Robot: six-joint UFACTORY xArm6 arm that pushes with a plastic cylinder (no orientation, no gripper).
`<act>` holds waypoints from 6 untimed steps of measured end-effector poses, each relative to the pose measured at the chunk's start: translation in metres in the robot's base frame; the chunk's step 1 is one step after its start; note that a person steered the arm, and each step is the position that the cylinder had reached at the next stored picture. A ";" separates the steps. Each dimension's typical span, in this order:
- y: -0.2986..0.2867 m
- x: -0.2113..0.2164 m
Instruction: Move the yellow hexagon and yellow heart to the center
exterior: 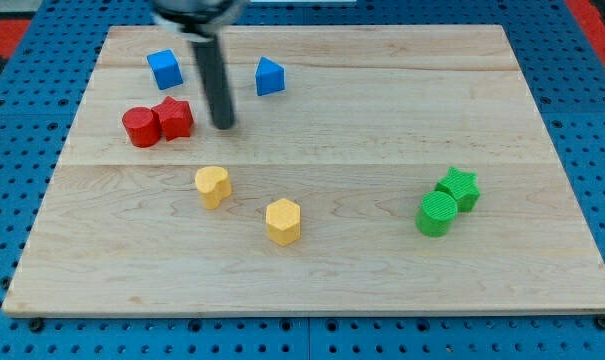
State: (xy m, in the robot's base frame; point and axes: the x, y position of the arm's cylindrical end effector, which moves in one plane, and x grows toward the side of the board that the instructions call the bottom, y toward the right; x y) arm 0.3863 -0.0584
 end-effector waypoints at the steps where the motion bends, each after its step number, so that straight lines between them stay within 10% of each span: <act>1: 0.073 0.046; 3: 0.089 0.162; 5: -0.023 0.141; 6: 0.039 0.141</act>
